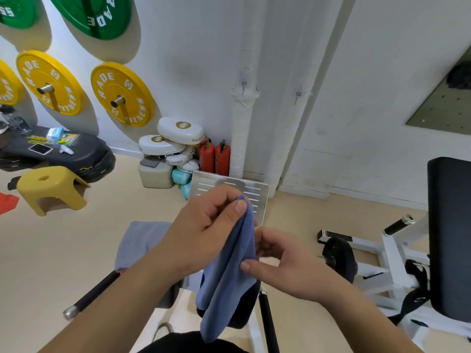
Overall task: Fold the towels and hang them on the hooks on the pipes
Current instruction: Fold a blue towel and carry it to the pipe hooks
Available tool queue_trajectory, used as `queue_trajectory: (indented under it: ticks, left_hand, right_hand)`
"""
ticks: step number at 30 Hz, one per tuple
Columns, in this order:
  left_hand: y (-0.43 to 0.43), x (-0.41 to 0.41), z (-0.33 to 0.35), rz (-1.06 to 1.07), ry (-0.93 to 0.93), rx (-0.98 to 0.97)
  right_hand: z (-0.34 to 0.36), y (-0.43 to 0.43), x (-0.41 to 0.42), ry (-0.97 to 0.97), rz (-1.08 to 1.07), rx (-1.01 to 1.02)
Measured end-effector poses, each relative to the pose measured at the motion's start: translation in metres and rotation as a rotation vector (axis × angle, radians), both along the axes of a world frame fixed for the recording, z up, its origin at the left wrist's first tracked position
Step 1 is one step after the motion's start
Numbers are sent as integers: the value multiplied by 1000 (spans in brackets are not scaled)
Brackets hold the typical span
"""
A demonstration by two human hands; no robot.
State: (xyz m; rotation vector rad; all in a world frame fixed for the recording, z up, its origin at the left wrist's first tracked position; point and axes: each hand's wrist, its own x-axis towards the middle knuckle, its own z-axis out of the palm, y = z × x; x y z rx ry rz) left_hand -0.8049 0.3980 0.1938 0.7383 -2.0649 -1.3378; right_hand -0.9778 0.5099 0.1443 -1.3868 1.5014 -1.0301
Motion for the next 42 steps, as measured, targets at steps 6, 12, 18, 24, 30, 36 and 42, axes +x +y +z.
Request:
queue_trajectory:
  ticks: [6, 12, 18, 24, 30, 36, 42]
  left_hand:
    - [-3, -2, -6, 256, 66, 32]
    - [6, -9, -11, 191, 91, 65]
    - [9, -7, -13, 137, 59, 75]
    - [-7, 6, -12, 280, 17, 0]
    - [-11, 13, -25, 359, -30, 11]
    - [-17, 20, -31, 414, -83, 34]
    - [-31, 28, -29, 395, -109, 20]
  right_hand:
    - [-20, 13, 14, 213, -226, 19]
    - [-35, 9, 20, 99, -173, 123]
    - [-62, 3, 4, 406, -99, 142]
    - [-62, 21, -24, 292, -64, 278]
    - [-53, 46, -51, 217, -170, 336]
    - [-36, 65, -74, 318, -226, 287]
    - [-45, 78, -85, 683, -217, 298]
